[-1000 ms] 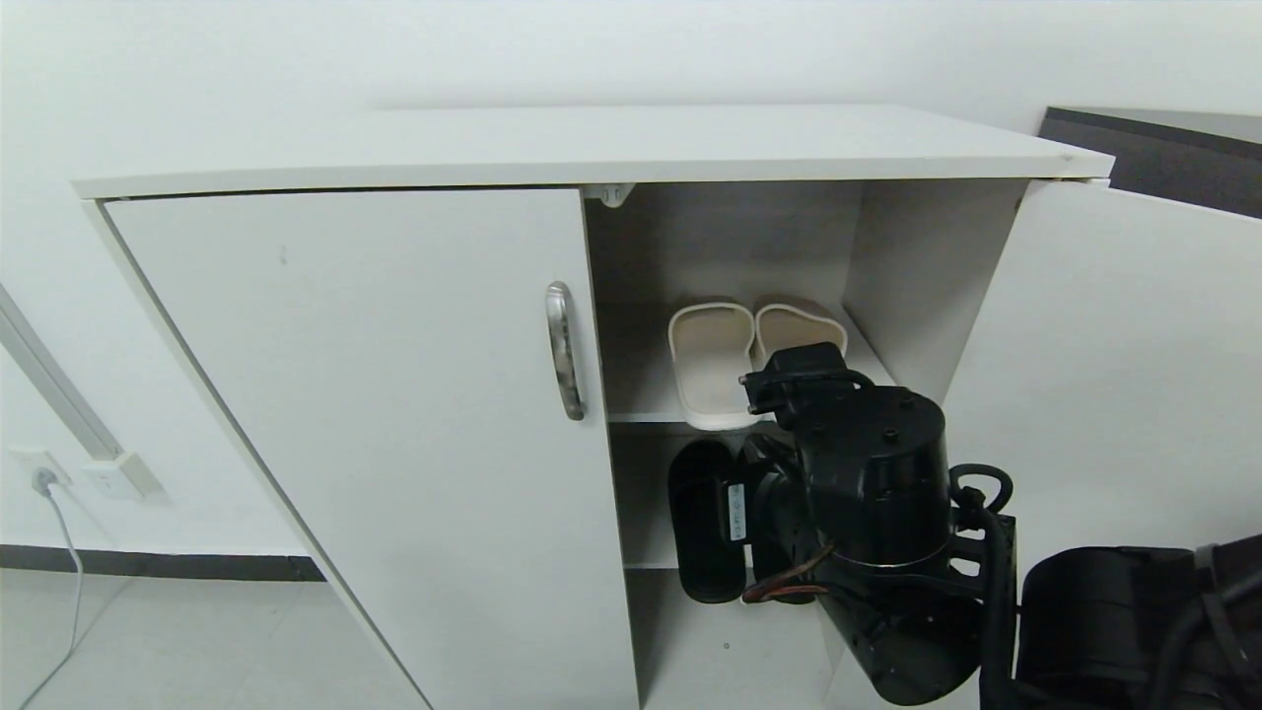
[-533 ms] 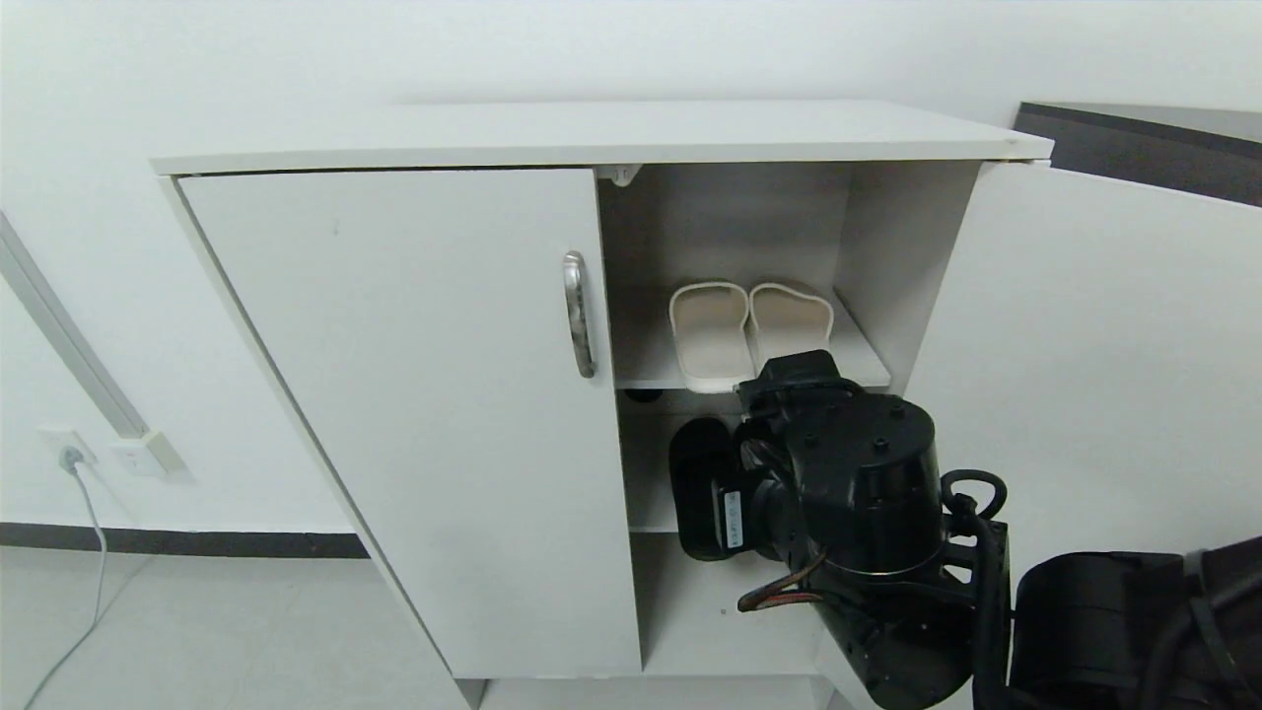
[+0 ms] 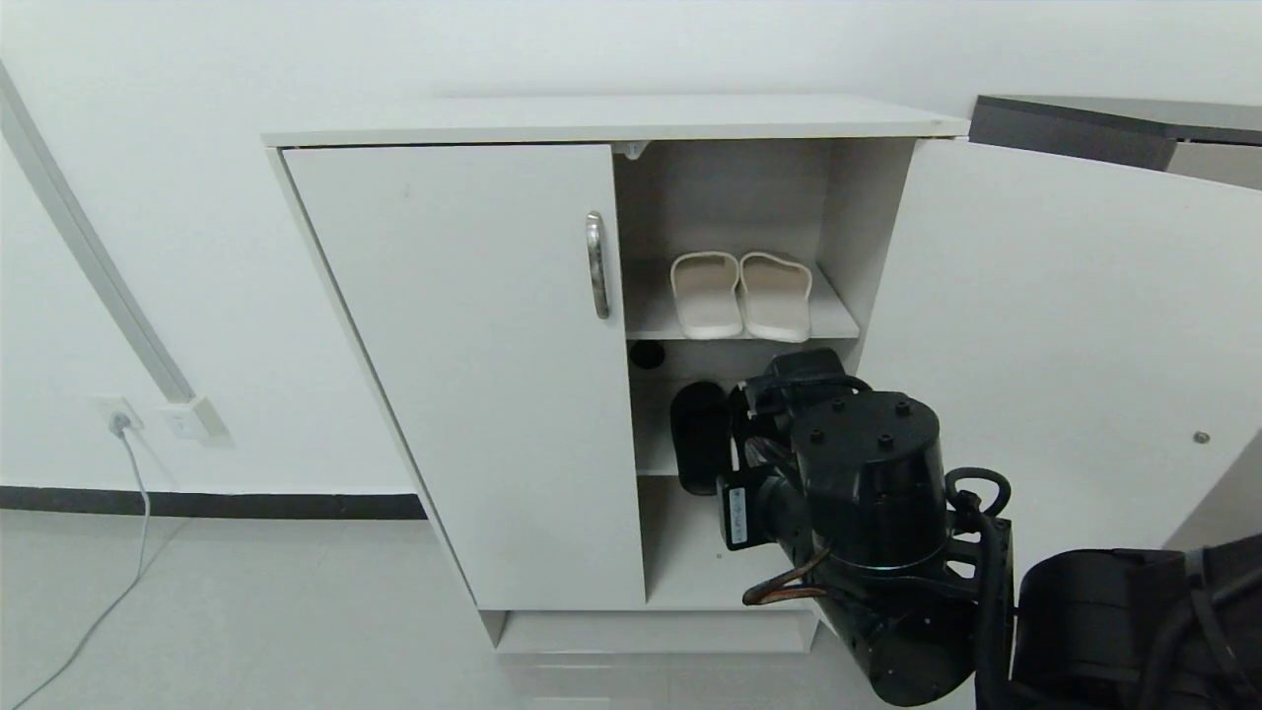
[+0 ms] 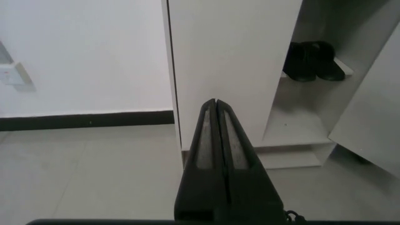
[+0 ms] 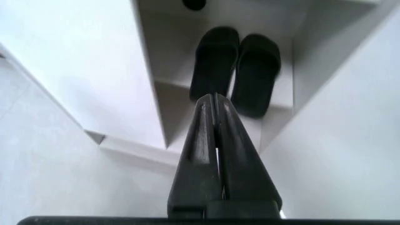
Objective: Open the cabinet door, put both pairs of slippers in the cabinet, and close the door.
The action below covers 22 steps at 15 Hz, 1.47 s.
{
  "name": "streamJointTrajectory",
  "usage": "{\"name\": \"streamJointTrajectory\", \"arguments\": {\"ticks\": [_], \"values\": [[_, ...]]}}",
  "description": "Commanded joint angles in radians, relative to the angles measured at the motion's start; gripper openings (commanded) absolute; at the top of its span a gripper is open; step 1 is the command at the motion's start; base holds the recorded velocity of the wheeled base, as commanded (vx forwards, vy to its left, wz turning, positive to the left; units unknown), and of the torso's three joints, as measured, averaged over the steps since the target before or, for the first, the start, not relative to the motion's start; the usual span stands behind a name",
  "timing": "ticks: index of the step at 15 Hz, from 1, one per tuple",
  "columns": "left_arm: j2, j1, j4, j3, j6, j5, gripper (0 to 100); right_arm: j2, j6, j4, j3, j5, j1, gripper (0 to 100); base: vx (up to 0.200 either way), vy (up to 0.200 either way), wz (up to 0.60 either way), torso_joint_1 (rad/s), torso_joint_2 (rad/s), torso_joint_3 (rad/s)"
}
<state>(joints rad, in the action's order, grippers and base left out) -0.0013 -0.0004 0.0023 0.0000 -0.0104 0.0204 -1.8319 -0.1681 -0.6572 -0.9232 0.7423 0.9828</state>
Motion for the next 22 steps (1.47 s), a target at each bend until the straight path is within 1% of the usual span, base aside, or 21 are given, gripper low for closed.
{"name": "streamJointTrajectory", "arguments": {"ticks": [1,3,5,10,22], "values": [[0.001,0.000,0.001,0.000,0.000,0.001,0,-0.001,-0.001,-0.005,0.004,-0.001,-0.003,0,-0.200,0.000,0.00,0.002,0.01,0.007],[0.001,0.000,-0.001,0.000,0.000,0.000,0,-0.006,0.012,-0.045,0.033,-0.018,-0.024,0,-0.200,0.000,0.00,0.002,0.00,0.000],[0.001,0.000,-0.001,0.000,0.000,0.000,0,-0.003,0.032,-0.062,0.060,-0.054,-0.033,0,0.000,0.000,0.00,0.000,0.00,0.000],[0.001,0.000,-0.001,0.000,0.000,0.000,0,-0.009,0.052,-0.099,0.080,-0.055,-0.039,0,0.000,0.000,0.00,0.000,0.00,0.000],[0.001,0.000,-0.001,0.000,0.000,0.000,0,-0.018,0.050,-0.101,0.092,-0.055,-0.049,0,0.000,0.000,0.00,0.000,0.00,0.000]]}}
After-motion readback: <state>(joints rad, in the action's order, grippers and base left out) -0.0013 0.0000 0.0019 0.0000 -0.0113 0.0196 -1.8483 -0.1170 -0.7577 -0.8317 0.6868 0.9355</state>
